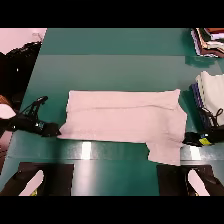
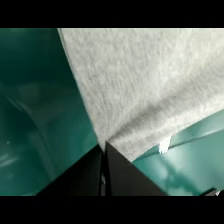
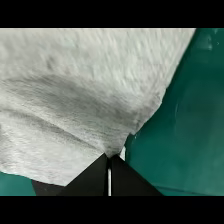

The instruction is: Fold the shirts.

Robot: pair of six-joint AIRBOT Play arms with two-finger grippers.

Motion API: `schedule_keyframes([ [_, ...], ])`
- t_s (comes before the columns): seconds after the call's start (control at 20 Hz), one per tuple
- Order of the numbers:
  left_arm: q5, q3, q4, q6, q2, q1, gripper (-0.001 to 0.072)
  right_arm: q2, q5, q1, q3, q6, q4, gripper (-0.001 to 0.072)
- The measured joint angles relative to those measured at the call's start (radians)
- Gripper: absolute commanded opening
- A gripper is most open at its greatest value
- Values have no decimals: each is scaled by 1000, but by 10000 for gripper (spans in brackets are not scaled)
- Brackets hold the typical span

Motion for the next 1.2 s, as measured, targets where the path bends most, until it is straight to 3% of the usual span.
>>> schedule_keyframes([
  [0.25,-40,-18,3,-80,125,0,20,115,79,15,63,7,-13,12],
  [0.45,75,41,-35,-100,108,0,20,-17,43,91,220,16,-14,12],
  [0.8,313,157,-170,-58,-208,0,20,-421,-58,205,528,21,-14,13],
  [1.2,425,326,-278,-8,-516,0,21,-752,-82,227,842,20,43,16],
])
